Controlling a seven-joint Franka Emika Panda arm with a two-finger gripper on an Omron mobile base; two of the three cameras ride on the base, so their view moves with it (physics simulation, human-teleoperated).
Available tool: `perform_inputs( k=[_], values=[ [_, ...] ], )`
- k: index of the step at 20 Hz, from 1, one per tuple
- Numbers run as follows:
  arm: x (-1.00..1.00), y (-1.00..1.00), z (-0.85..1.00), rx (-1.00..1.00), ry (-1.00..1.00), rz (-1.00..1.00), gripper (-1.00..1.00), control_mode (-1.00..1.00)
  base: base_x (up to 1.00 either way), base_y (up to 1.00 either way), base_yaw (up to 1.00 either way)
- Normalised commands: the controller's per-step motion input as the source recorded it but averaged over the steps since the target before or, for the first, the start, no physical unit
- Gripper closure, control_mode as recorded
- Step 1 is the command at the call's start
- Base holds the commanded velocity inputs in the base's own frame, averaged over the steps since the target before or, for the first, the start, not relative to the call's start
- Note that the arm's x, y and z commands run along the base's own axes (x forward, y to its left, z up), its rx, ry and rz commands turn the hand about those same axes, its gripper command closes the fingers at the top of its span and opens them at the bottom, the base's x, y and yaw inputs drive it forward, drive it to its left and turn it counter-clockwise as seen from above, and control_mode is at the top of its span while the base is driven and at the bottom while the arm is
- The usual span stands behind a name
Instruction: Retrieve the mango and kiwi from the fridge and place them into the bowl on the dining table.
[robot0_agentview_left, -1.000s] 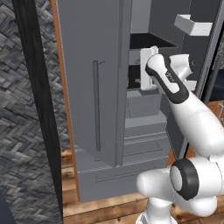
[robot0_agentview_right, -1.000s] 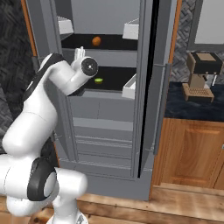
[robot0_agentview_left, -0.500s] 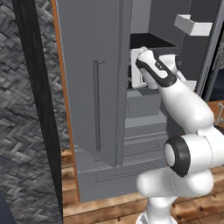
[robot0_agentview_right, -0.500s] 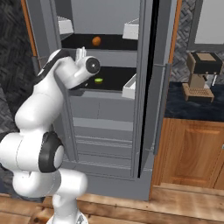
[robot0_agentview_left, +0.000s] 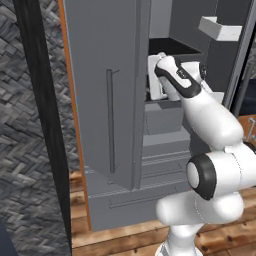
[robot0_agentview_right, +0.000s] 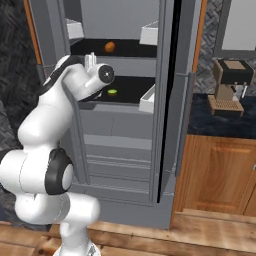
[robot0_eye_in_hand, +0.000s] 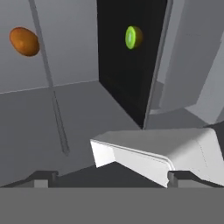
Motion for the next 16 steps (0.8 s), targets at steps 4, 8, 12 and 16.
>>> perform_inputs(
  k=[4, 8, 12, 16],
  values=[
    [-0.78, 1.00, 0.00, -0.12, -0.01, 0.02, -1.00, -1.00, 0.00, 0.00, 0.00],
    [-0.98, 1.00, -0.01, -0.08, 0.00, 0.03, -1.00, -1.00, 0.00, 0.00, 0.00],
    [-1.00, 1.00, 0.00, -0.06, 0.00, 0.05, -1.00, -1.00, 0.00, 0.00, 0.00],
    [-0.96, 1.00, 0.00, -0.03, 0.00, 0.04, -1.00, -1.00, 0.00, 0.00, 0.00]
  ],
)
